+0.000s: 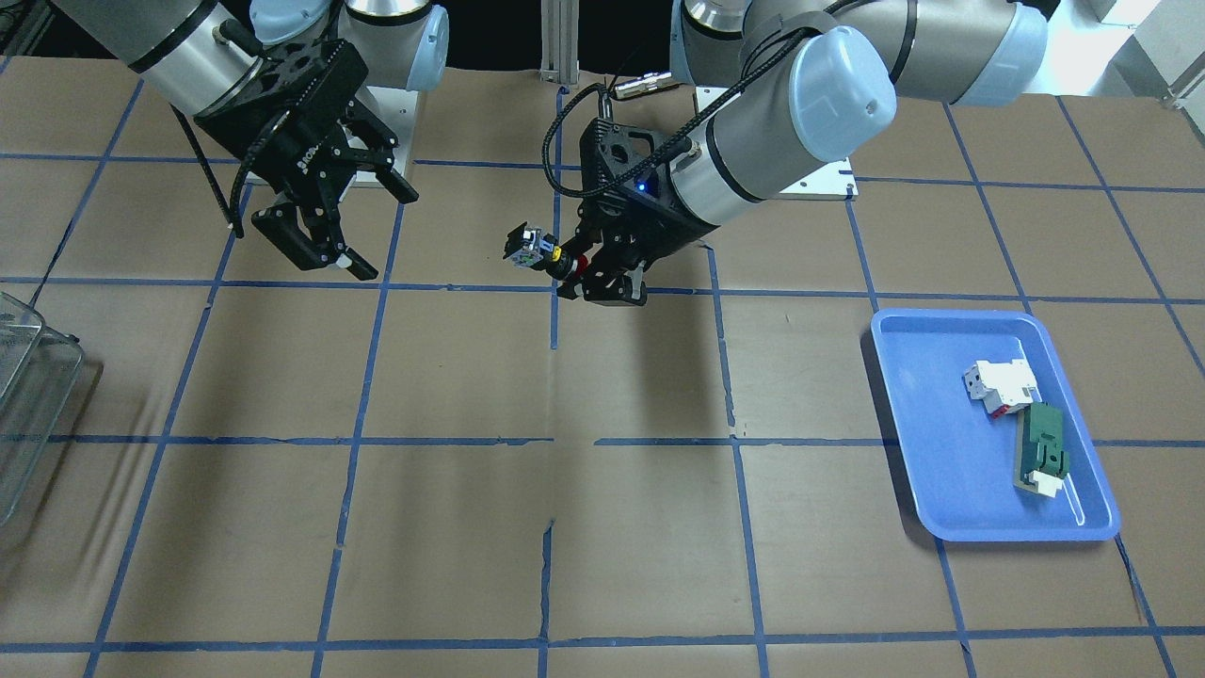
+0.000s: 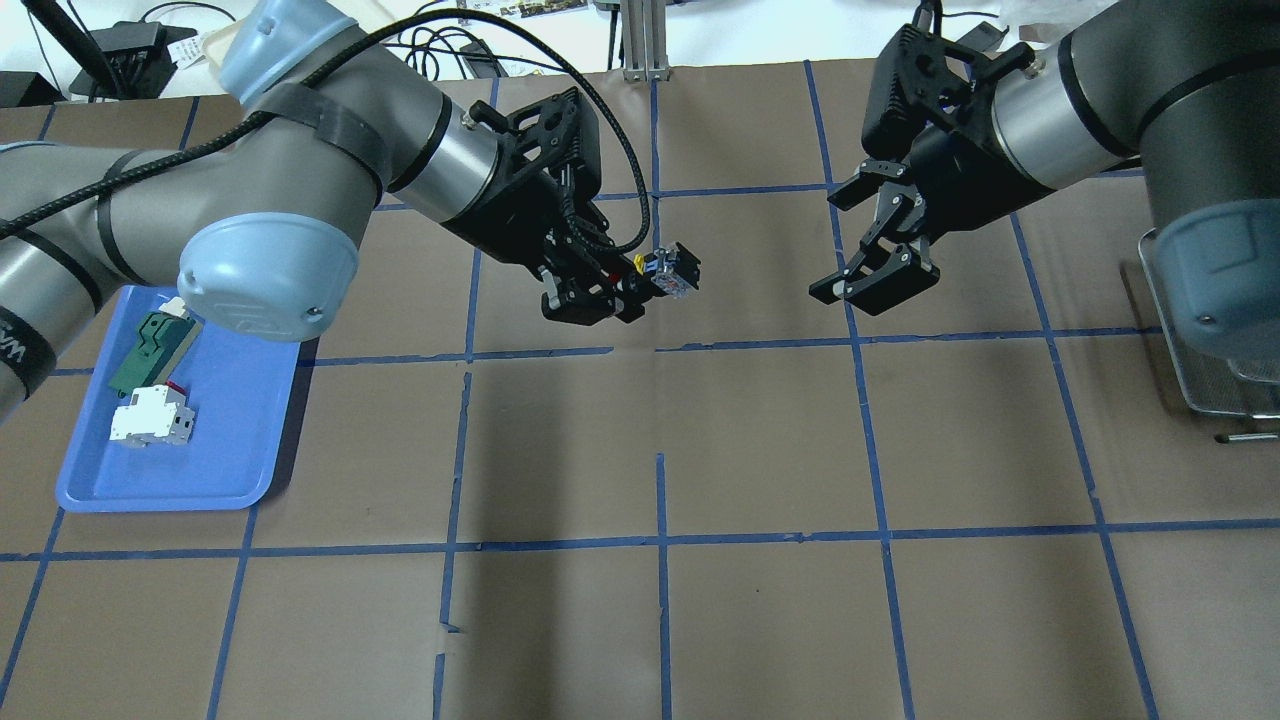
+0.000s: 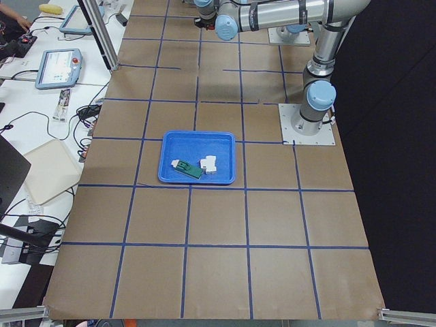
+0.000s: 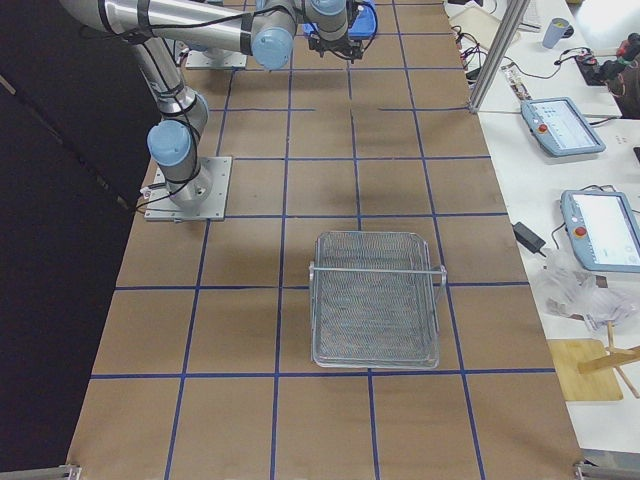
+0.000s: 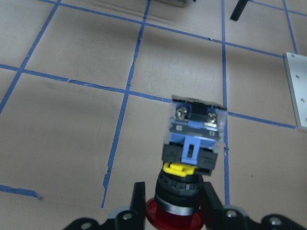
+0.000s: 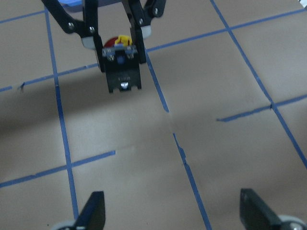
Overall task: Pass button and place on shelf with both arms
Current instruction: 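Bring the right gripper to the push button held by the left gripper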
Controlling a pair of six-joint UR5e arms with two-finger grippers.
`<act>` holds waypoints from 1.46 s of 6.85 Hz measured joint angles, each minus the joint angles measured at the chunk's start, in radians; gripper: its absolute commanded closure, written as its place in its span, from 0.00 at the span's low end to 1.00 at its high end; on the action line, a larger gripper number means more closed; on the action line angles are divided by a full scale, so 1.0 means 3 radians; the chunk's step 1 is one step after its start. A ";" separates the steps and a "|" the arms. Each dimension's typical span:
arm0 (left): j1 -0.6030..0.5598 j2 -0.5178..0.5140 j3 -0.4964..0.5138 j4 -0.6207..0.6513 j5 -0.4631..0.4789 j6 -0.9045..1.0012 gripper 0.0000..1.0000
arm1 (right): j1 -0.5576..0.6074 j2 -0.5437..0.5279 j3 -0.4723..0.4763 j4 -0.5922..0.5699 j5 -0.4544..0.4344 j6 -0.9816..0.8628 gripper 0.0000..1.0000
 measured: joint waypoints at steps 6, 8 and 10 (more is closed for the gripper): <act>0.0001 0.0170 -0.0073 0.0018 -0.0050 0.0046 1.00 | 0.0269 0.0055 0.0092 -0.0161 0.0336 -0.0081 0.00; -0.0004 0.0173 -0.0069 0.0023 -0.0139 0.0052 1.00 | 0.0323 0.0087 0.0109 -0.0239 0.0344 -0.0055 0.00; -0.0008 0.0176 -0.0072 0.0027 -0.0171 0.0040 1.00 | 0.0390 0.0100 0.0113 -0.0259 0.0431 0.0001 0.00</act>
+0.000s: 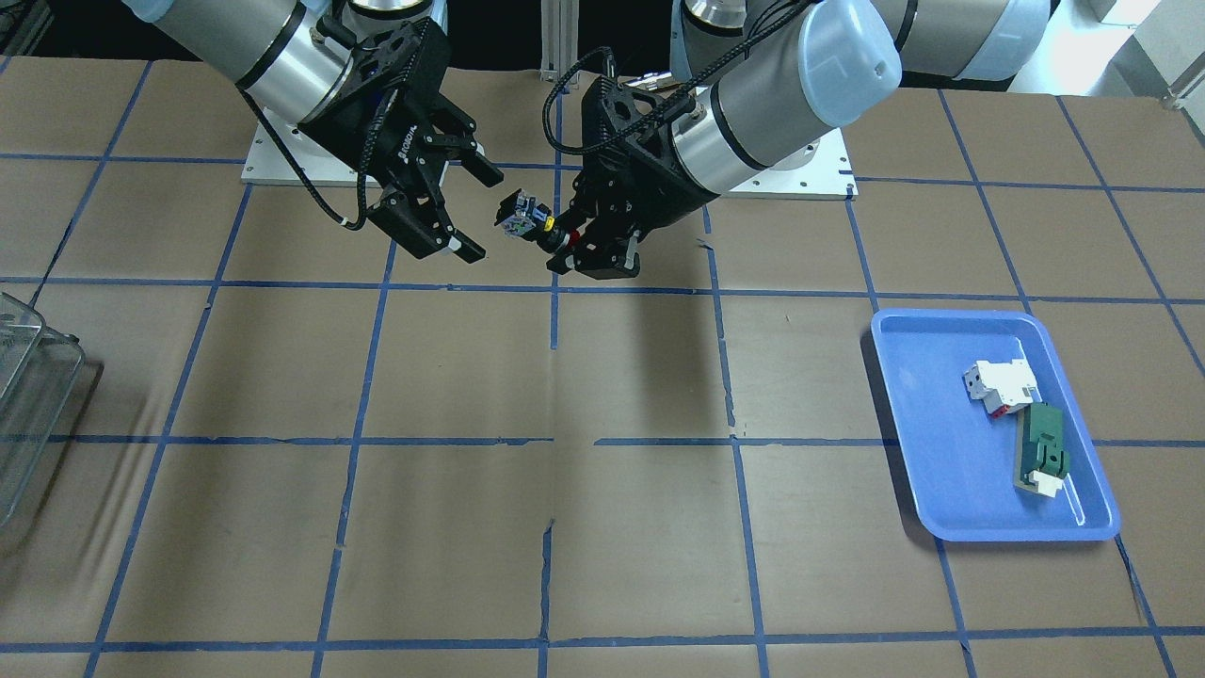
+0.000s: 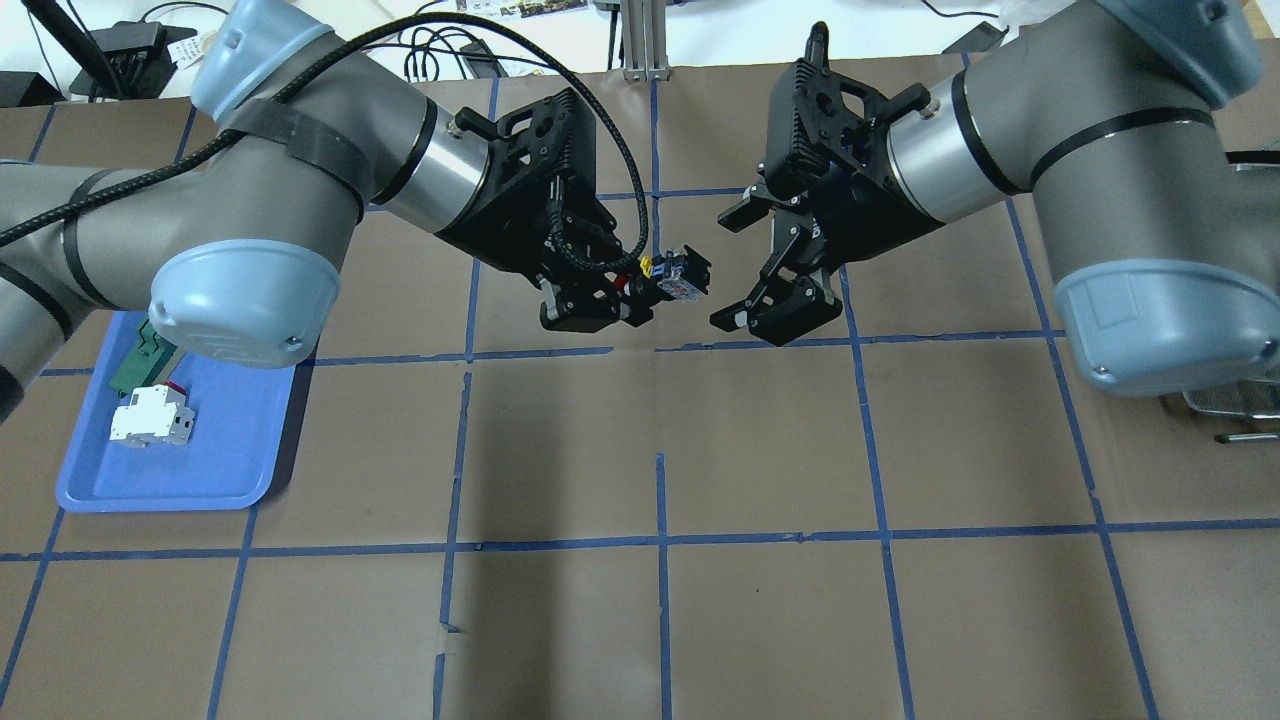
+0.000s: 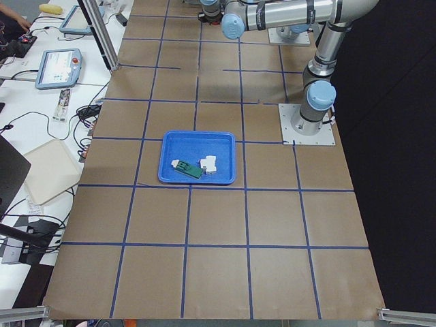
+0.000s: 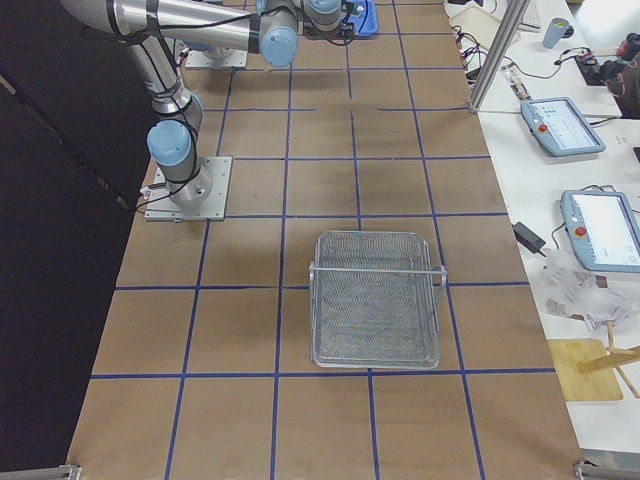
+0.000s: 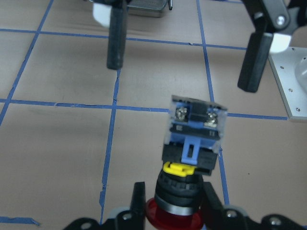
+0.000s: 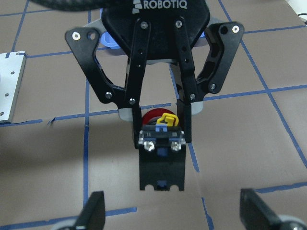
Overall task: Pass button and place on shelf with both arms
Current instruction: 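Bring the right gripper to the push button held by the left gripper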
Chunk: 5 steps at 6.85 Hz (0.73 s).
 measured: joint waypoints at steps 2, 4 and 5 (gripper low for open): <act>-0.0007 -0.0002 -0.0004 0.0004 -0.0006 0.0014 1.00 | 0.0030 0.0002 0.0003 -0.0019 0.0195 0.0153 0.00; -0.0009 -0.0002 -0.0007 0.0008 -0.0004 0.0020 1.00 | 0.0041 0.0049 0.0007 -0.0024 0.0237 0.0198 0.00; -0.0009 0.0002 -0.0006 0.0013 -0.0004 0.0024 1.00 | 0.0056 0.0103 0.0008 -0.0038 0.0241 0.0216 0.03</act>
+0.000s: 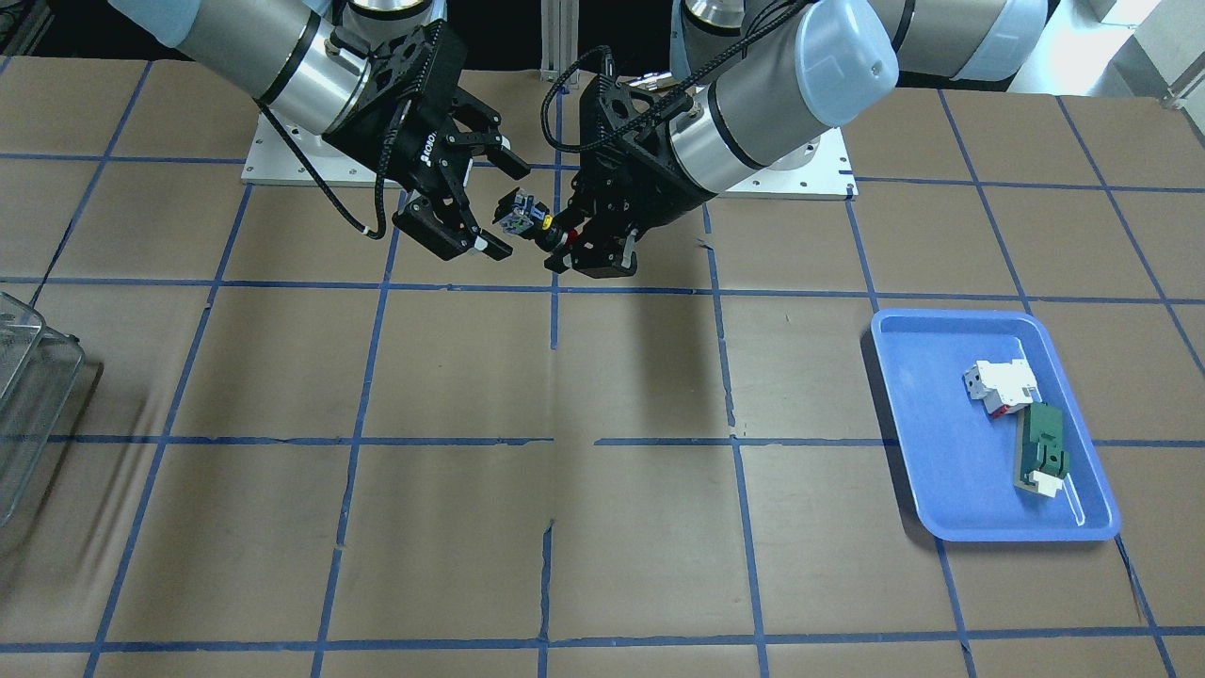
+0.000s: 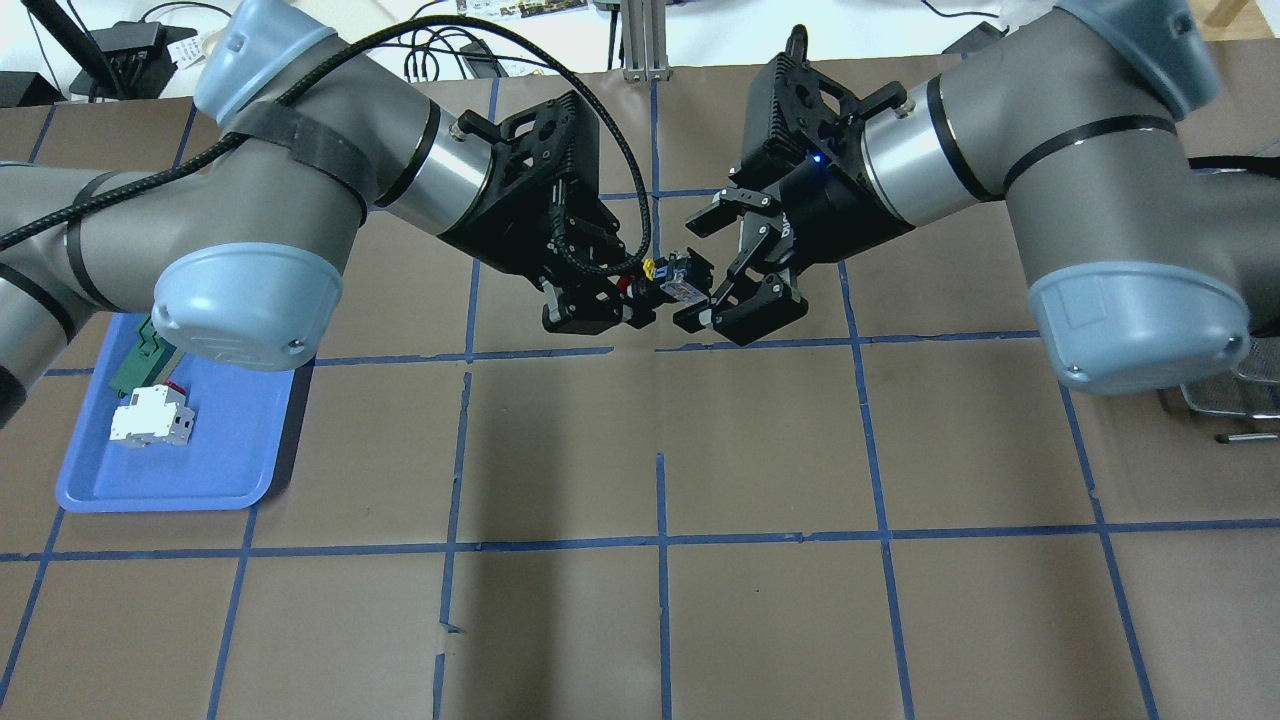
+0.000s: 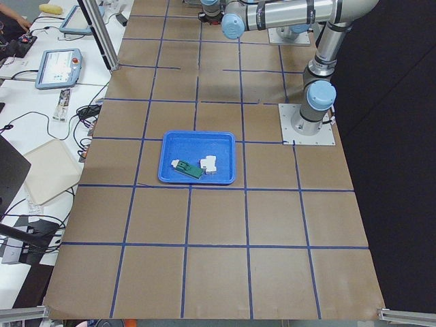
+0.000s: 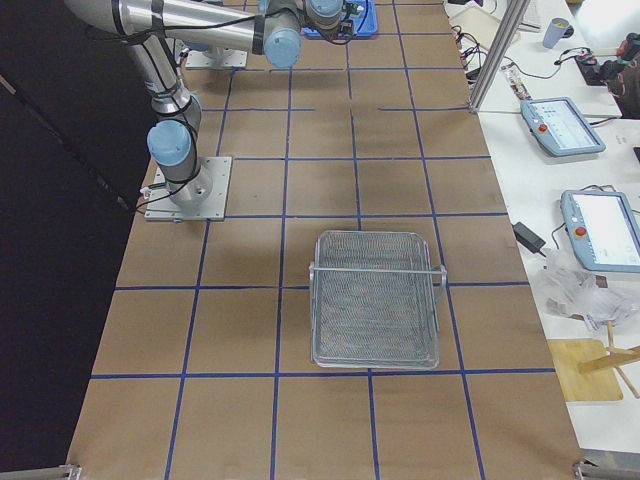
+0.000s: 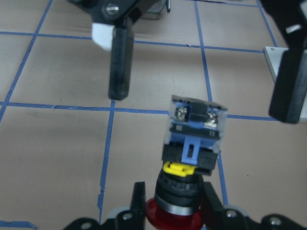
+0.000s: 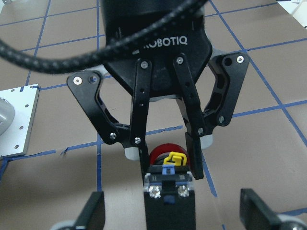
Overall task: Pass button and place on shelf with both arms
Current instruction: 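Bring the right gripper to the push button held by the left gripper, then close the right gripper on the button and open the left gripper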
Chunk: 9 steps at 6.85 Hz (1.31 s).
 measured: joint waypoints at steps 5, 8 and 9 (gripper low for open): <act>0.0001 0.0025 -0.0006 0.0006 0.0006 0.0002 0.84 | 0.0075 0.0087 -0.0024 -0.0081 -0.0046 0.0005 0.89; 0.0039 0.0025 -0.0009 0.0001 0.0002 -0.0124 0.00 | 0.0072 0.0088 -0.0027 -0.0181 -0.0046 -0.0005 0.94; 0.0059 0.0020 0.0000 0.0001 0.0012 -0.0153 0.00 | 0.0074 0.0089 -0.0025 -0.0184 -0.0046 -0.0007 0.99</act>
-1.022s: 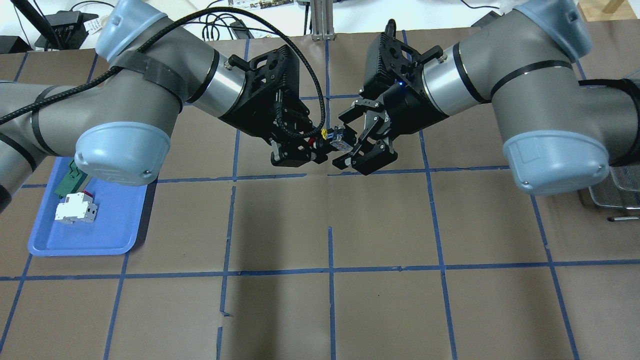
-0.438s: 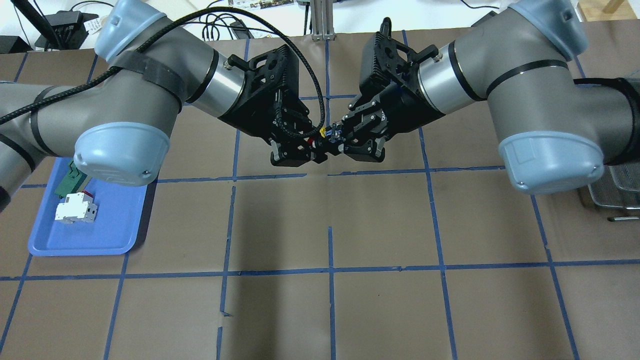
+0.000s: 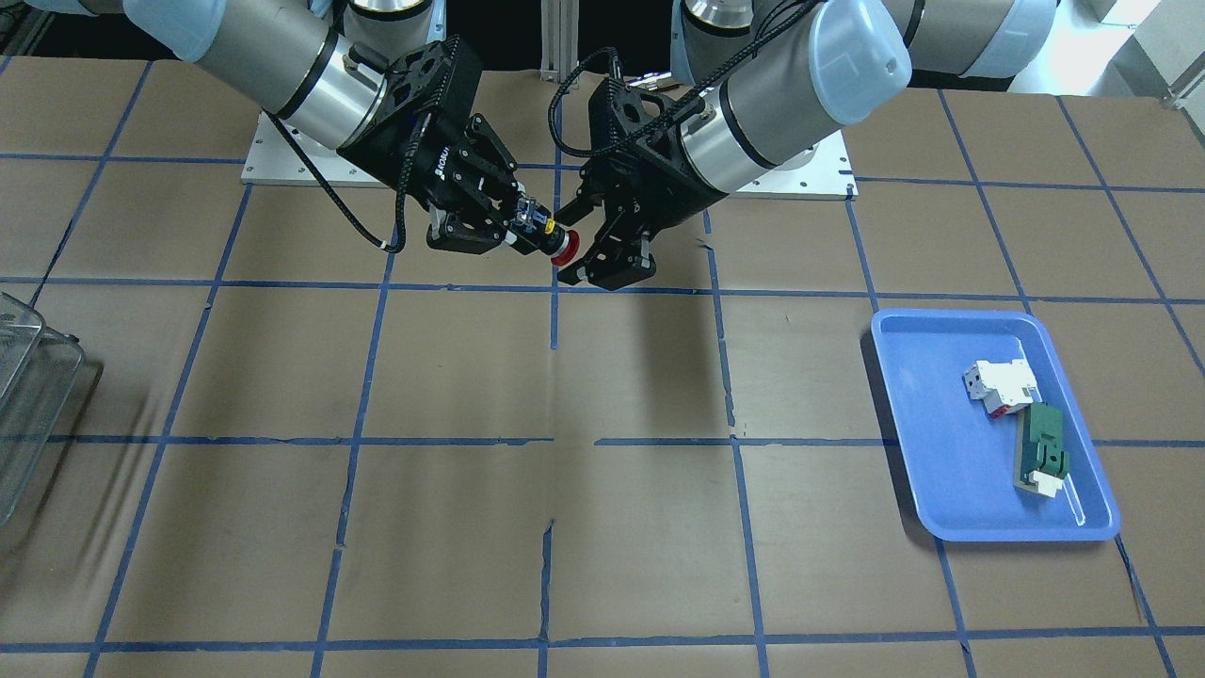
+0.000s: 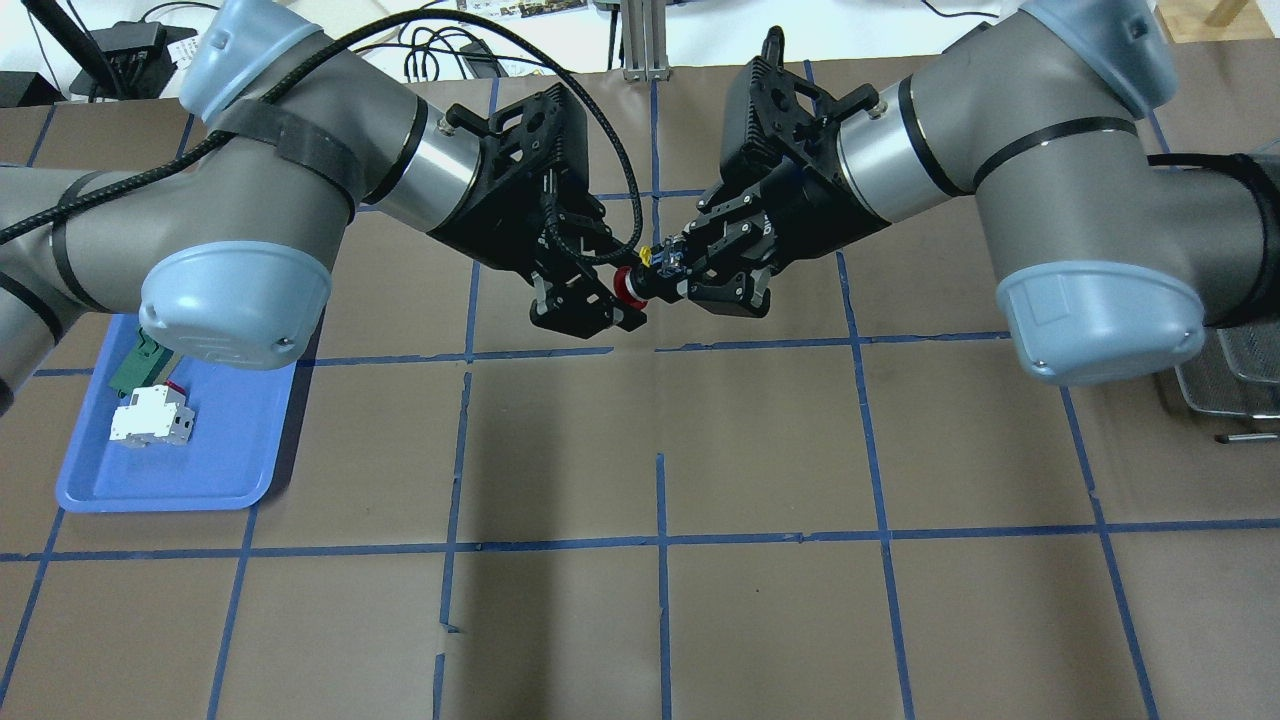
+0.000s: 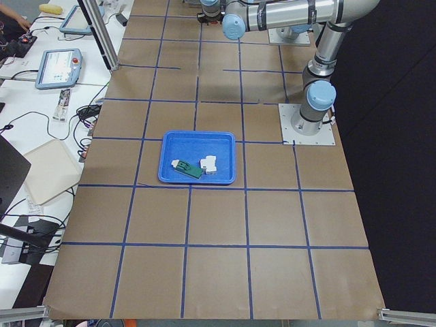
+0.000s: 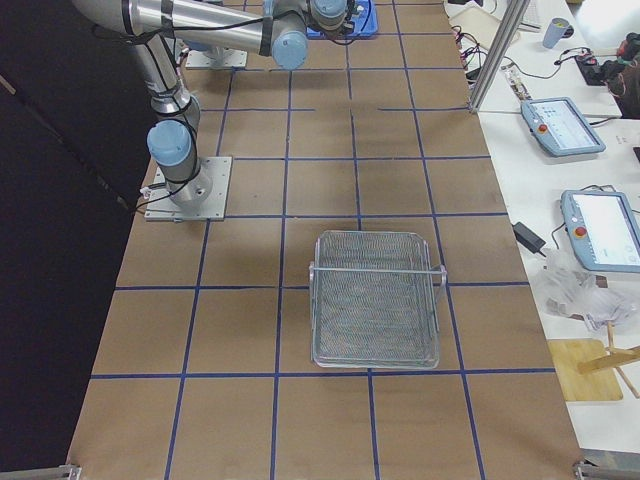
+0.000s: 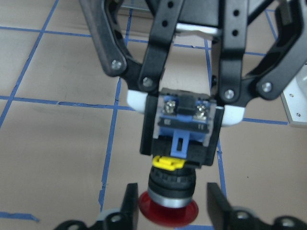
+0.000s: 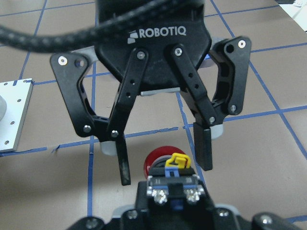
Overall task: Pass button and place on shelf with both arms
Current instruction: 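Close the right gripper on the button and open the left gripper, then carry the button to the wire rack with the right gripper while the left withdraws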
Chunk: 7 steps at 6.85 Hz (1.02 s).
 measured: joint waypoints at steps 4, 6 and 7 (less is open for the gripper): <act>0.0022 0.0040 0.0112 0.0074 0.0985 -0.0241 0.00 | -0.0056 0.0019 -0.0012 -0.0017 -0.0275 -0.0117 1.00; 0.0053 0.0116 0.0286 -0.0134 0.1286 -0.0744 0.00 | -0.0292 0.0030 -0.0016 -0.0018 -0.0609 -0.0188 0.99; 0.0056 0.0164 0.0350 -0.0248 0.1428 -0.1133 0.00 | -0.0575 0.0035 -0.0017 0.0004 -0.0731 -0.0211 0.98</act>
